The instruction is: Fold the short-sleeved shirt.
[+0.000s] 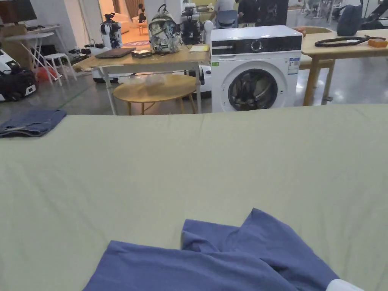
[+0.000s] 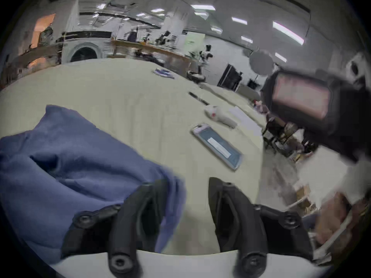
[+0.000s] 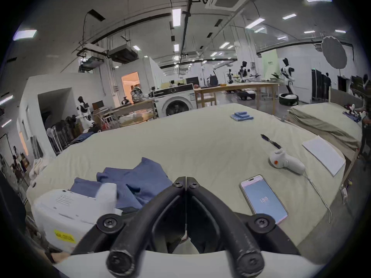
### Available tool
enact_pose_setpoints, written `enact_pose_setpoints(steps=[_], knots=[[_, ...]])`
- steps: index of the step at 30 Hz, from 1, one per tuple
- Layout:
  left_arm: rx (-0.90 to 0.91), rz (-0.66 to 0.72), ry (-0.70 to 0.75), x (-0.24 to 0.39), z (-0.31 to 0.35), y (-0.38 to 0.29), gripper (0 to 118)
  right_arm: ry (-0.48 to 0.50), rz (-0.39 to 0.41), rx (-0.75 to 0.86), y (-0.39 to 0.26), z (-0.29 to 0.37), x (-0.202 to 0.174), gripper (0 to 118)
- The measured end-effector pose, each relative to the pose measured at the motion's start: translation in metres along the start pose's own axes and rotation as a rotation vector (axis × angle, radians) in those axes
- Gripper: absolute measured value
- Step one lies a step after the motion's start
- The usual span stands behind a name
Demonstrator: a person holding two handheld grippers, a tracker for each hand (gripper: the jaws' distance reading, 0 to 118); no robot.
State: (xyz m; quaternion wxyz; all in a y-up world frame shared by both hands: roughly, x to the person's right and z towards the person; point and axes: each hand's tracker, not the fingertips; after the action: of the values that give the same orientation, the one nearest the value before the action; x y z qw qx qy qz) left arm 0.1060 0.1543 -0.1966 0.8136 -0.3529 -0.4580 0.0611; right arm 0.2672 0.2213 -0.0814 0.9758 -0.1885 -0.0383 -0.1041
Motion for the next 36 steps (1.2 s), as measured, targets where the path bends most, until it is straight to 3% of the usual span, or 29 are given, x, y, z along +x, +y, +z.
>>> enact_pose_setpoints(steps=[1, 5, 9, 12, 19, 21, 27, 32, 36], knots=[[0.037, 0.033, -0.018, -0.006, 0.015, 0.003, 40, 0.004, -0.002, -0.004, -0.001, 0.001, 0.001, 0], [0.238, 0.005, 0.13, -0.026, 0.098, 0.013, 40, 0.026, 0.037, -0.009, -0.001, 0.001, -0.006, 0], [0.425, -0.049, 0.413, -0.049, 0.206, 0.015, 36, 0.074, 0.072, 0.015, 0.004, -0.002, -0.021, 0], [0.458, -0.077, 0.621, -0.059, 0.267, 0.005, 0, 0.105, 0.094, 0.035, 0.008, -0.007, -0.037, 0], [0.394, 0.002, 0.821, -0.099, 0.333, -0.023, 0, 0.172, 0.143, 0.031, 0.006, -0.016, -0.065, 0], [0.343, 0.081, 0.815, -0.127, 0.339, -0.018, 0, 0.182, 0.16, 0.023, 0.005, -0.018, -0.068, 0], [0.096, 0.373, 0.721, -0.258, 0.314, 0.007, 42, 0.175, 0.166, -0.007, 0.002, -0.02, -0.062, 0], [-0.06, 0.4, 0.774, -0.346, 0.26, 0.011, 45, 0.144, 0.121, -0.042, 0.001, -0.021, -0.044, 0], [-0.088, 0.401, 0.781, -0.347, 0.231, 0.012, 45, 0.098, 0.113, -0.057, 0.0, -0.017, -0.029, 0]])
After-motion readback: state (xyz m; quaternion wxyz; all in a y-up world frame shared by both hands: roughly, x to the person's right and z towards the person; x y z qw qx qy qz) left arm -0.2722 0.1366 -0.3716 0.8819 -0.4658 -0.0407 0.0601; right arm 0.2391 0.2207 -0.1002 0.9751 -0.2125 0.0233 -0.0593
